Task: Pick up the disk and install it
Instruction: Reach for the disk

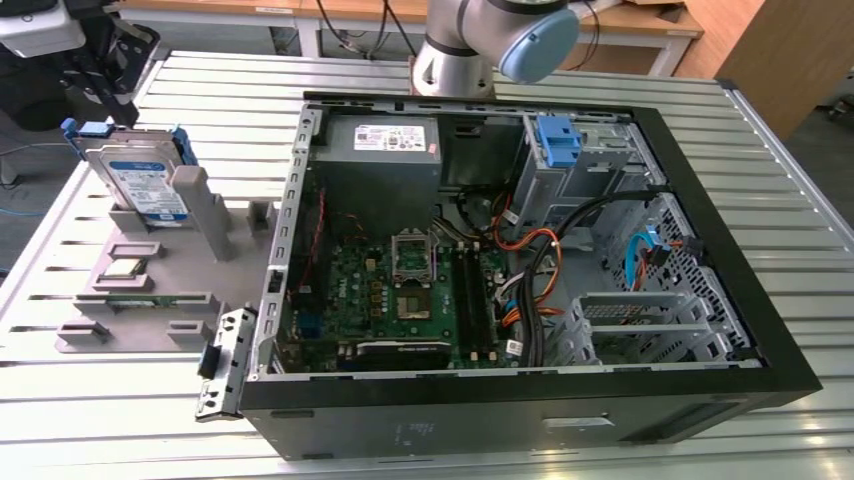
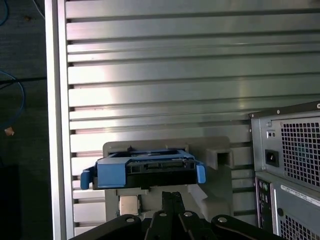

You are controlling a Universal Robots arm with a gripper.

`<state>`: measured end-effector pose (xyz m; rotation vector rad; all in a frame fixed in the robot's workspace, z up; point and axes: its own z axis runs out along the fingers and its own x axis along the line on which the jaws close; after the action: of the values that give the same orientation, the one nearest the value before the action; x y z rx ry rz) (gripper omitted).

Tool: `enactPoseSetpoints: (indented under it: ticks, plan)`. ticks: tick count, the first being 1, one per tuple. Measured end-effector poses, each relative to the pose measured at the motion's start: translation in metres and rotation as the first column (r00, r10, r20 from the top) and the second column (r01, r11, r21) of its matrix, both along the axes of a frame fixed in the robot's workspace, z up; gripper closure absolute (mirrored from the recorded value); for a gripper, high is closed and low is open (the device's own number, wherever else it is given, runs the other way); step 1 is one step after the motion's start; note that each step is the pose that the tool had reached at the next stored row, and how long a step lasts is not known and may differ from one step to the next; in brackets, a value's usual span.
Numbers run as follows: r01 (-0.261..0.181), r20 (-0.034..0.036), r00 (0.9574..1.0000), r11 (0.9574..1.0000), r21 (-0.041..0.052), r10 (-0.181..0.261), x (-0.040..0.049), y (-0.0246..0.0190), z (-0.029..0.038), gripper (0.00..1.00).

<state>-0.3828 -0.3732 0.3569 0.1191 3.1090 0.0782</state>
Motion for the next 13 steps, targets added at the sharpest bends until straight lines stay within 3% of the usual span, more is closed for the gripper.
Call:
enactPoseSetpoints:
  ticks: [13]
  plan:
    - [0.0, -0.0001, 1.0, 1.0, -0.0001, 0.0, -0.0075, 0.001, -0.0025, 0.9]
